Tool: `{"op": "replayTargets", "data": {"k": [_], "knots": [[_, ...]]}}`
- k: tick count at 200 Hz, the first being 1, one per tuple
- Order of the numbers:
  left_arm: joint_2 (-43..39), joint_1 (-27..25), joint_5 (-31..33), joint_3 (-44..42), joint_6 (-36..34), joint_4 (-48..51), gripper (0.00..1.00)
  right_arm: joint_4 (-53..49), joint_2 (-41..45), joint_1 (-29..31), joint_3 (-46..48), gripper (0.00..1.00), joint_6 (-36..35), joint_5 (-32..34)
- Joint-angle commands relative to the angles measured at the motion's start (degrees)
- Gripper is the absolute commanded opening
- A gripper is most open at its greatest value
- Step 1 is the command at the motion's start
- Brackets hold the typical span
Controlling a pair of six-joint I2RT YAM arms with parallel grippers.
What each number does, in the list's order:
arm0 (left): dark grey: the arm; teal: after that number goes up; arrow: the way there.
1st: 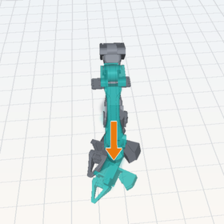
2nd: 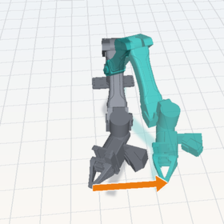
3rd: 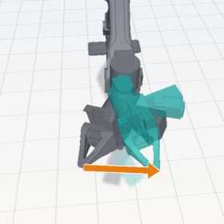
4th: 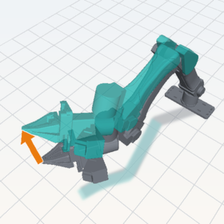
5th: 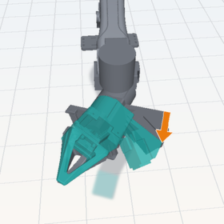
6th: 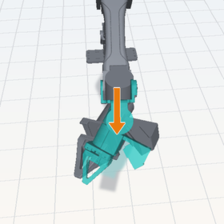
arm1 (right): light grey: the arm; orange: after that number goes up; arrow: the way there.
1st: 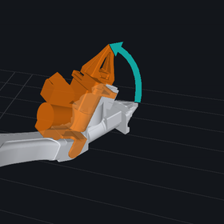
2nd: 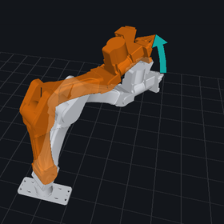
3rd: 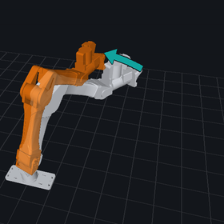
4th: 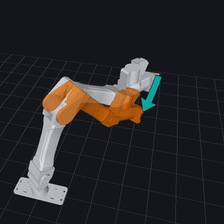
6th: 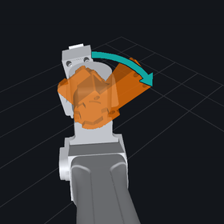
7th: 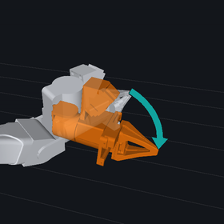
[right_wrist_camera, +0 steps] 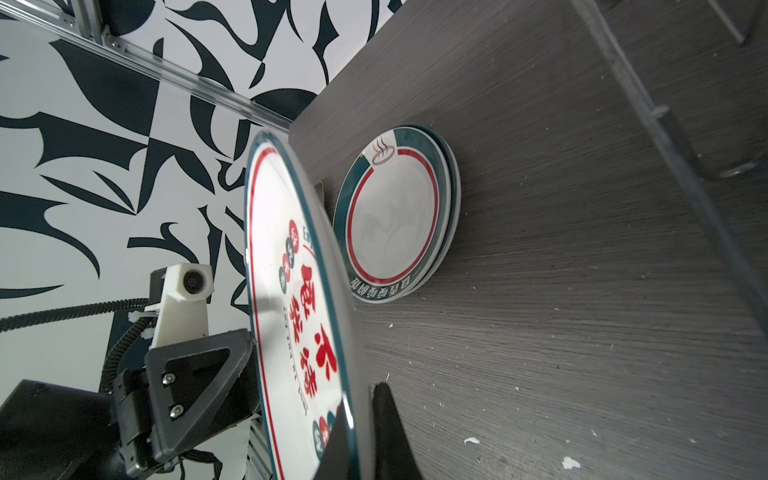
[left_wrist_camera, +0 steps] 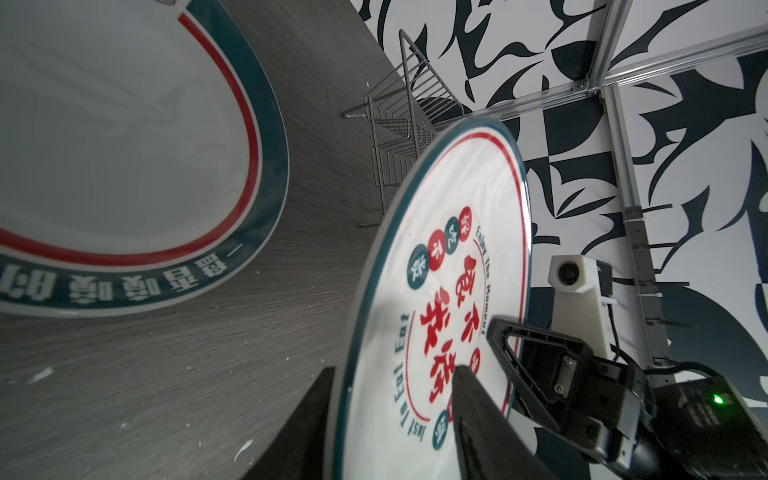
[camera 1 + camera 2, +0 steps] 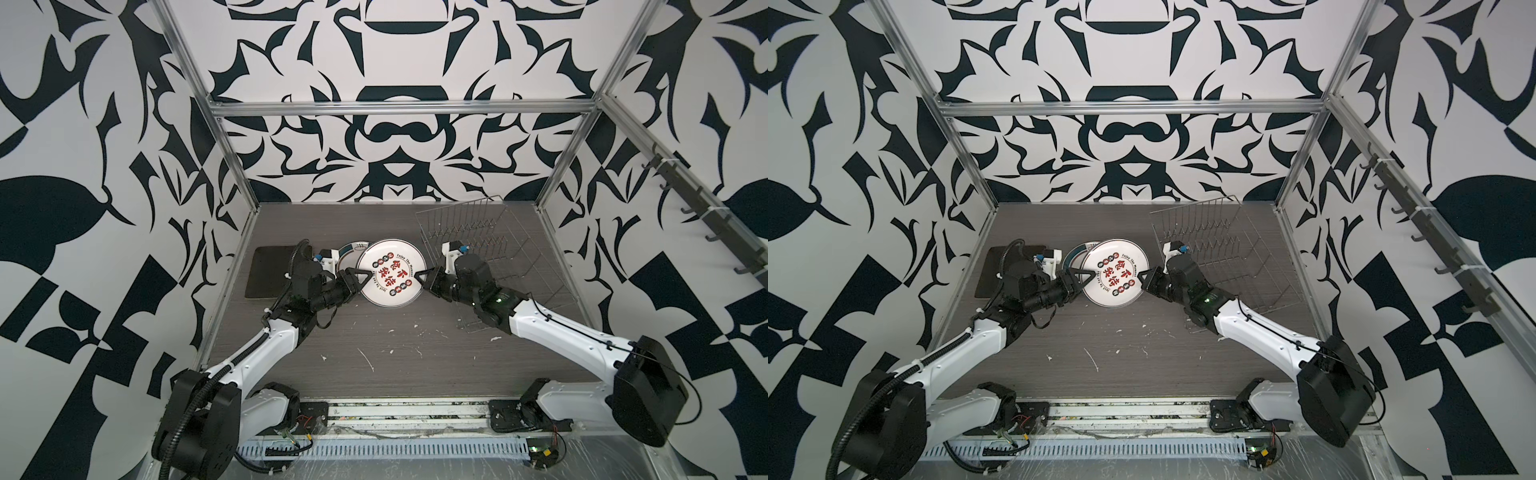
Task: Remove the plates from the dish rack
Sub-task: 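Close the left gripper on the printed plate rim and open the right gripper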
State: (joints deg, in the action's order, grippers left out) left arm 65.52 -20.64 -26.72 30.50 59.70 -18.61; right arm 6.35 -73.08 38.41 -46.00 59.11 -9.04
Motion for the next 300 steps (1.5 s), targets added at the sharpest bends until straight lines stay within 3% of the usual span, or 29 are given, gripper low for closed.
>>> {"op": "replayTargets", "data": {"k": [1,37,89,156,189,210,272,300], "knots": [[-1.3,-0.1,1.2,-0.3,-0.4,-0.1,0.43,6.4,1.0,-0.1,-2.0,0.0,0.6,-1.7],[-1.4,0.0,1.2,-0.2,-0.4,0.0,0.34,7.1,0.3,-0.4,-2.2,0.0,1.0,-3.4],[-1.6,-0.1,1.9,-0.4,-0.6,0.3,0.29,7.7,-0.2,-0.6,-2.5,0.0,0.7,-4.7],[-1.7,0.0,2.5,-0.5,-0.4,0.2,0.1,8.2,-1.3,-0.8,-2.9,0.0,0.8,-6.3],[-1.5,0.1,3.2,-0.6,-0.4,0.4,0.0,8.1,-1.5,-1.4,-3.0,0.31,0.9,-6.4],[-0.6,1.1,2.2,-0.2,0.7,-0.6,0.0,7.4,-1.6,-2.3,-3.2,0.49,1.2,-6.6],[2.0,6.6,-1.8,4.4,1.1,0.4,0.0,4.6,-3.0,-6.4,-5.9,0.72,1.6,-9.3],[3.1,8.6,-2.4,5.6,-0.2,1.6,0.0,2.1,-4.2,-7.4,-7.8,0.75,0.6,-9.4]]}}
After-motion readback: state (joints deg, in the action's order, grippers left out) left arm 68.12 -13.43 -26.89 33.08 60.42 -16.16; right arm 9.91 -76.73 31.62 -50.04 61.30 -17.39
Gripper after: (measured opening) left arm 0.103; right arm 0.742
